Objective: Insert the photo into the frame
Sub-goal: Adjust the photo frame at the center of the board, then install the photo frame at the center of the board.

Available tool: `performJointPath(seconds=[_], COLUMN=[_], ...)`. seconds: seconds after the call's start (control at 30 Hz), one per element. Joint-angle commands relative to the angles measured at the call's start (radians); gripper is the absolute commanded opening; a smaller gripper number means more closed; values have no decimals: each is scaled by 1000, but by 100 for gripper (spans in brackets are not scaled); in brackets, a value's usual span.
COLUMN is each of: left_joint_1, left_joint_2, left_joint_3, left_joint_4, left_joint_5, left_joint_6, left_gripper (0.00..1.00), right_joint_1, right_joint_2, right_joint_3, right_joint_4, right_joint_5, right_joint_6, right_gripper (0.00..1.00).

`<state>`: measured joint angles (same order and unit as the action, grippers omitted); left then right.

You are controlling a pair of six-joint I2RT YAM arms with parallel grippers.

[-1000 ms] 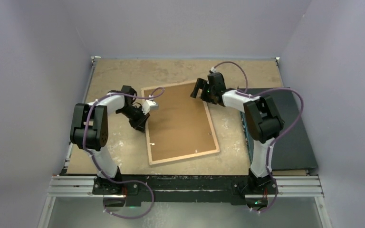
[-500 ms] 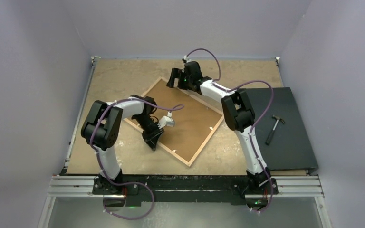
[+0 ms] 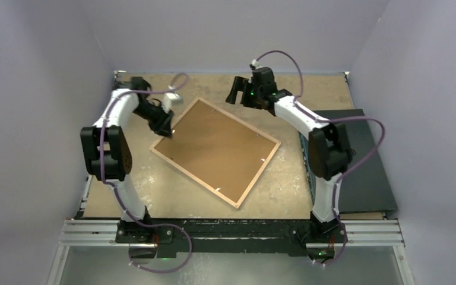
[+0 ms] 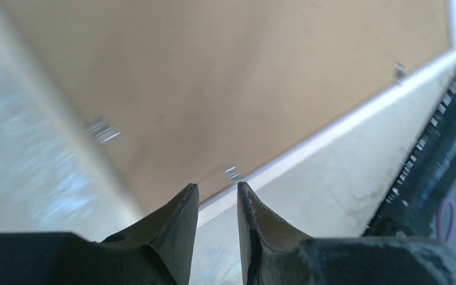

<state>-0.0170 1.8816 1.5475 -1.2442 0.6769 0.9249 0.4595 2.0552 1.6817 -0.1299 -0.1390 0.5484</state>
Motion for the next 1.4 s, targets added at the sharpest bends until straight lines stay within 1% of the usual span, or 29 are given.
performJointPath(seconds=[0.0,0.03,0.1,0.13,0.2,0.3,0.4,0.47,0.53,0.6,0.73,0.9,1.03,1.1,1.27,1.37], left_joint_1=[186,218,274,297,305,306,304,304,304,303,284,242,221,217,216,246], left_joint_2=[97,127,174,203,241,285,315,318,310,297,235,120,49,27,-12,-23], left_joint_3=[150,173,195,200,202,189,167,127,78,27,-99,-268,-404,-439,-477,-450], left_joint_4=[80,126,217,242,282,286,282,292,310,316,310,281,272,268,251,251], left_joint_5=[-8,-12,-15,-7,-7,31,46,43,31,32,33,2,-19,-25,-36,-52], left_joint_6=[-134,-180,-264,-282,-310,-312,-304,-287,-276,-260,-203,-95,-29,-13,0,-18], left_gripper=[28,27,26,26,24,19,15,13,12,12,11,11,11,11,11,13], right_joint_1=[-2,-2,-2,-2,-1,-2,-2,-2,-2,-2,-4,-18,-34,-37,-56,-59], right_joint_2=[-234,-317,-428,-479,-569,-681,-769,-811,-837,-833,-759,-622,-552,-534,-560,-601], right_joint_3=[-291,-370,-521,-580,-689,-817,-928,-987,-1045,-1076,-1079,-975,-862,-816,-768,-740], right_joint_4=[-35,-25,-10,-12,-17,-51,-62,-73,-60,-31,70,112,59,8,-87,-144], right_joint_5=[67,70,54,45,18,-28,-75,-106,-153,-163,-179,-155,-90,-35,99,175], right_joint_6=[32,50,92,105,131,170,196,217,247,258,267,208,146,126,113,119], right_gripper=[99,99,99,99,99,99,99,99,99,99,99,99,99,99,99,99])
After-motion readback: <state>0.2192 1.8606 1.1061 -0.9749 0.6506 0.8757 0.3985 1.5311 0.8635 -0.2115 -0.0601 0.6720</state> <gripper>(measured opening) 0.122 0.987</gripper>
